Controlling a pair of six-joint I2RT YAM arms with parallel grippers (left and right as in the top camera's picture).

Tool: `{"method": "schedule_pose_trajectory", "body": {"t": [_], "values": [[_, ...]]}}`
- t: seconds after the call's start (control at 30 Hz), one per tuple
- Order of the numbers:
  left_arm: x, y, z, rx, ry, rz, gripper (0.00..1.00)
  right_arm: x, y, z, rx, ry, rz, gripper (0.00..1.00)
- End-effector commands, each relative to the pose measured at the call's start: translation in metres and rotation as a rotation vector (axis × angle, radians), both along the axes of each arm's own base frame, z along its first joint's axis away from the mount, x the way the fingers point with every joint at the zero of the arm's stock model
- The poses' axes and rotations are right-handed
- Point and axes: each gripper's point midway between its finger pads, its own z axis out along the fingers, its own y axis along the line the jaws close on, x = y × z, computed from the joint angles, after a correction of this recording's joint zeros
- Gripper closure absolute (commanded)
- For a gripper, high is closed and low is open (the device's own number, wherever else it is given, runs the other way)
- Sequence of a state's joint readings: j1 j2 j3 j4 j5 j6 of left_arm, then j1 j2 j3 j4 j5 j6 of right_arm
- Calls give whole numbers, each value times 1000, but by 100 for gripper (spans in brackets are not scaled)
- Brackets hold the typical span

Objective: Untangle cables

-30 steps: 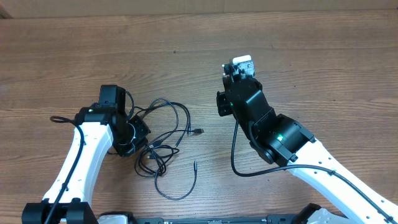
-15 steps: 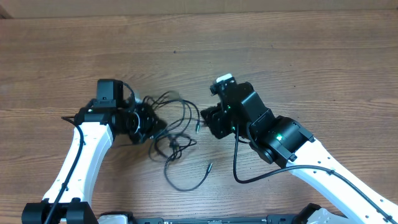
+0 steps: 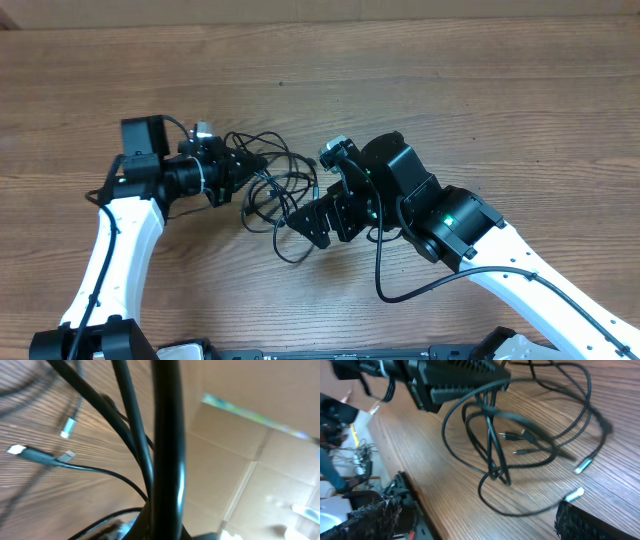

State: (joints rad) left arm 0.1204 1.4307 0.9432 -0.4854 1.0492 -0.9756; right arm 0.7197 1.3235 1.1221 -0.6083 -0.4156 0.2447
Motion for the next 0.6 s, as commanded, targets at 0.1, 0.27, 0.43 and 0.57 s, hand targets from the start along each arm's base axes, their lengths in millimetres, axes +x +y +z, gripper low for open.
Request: {"method": "schedule_pose_trajectory", "body": {"t": [0.1,0.27,0.43,0.57], "values": [[-5,8,33,-208,70,10,96,13,12,28,146,109,-135,0],[-8,14,42,-288,112,16,96,31,5,22,196,287,-408,9],[-10,18,50,-329,105,6,96,43,0,17,236,349,-539,18],[-11,17,51,-344,119,2,96,46,3,16,246,343,-537,20]]}}
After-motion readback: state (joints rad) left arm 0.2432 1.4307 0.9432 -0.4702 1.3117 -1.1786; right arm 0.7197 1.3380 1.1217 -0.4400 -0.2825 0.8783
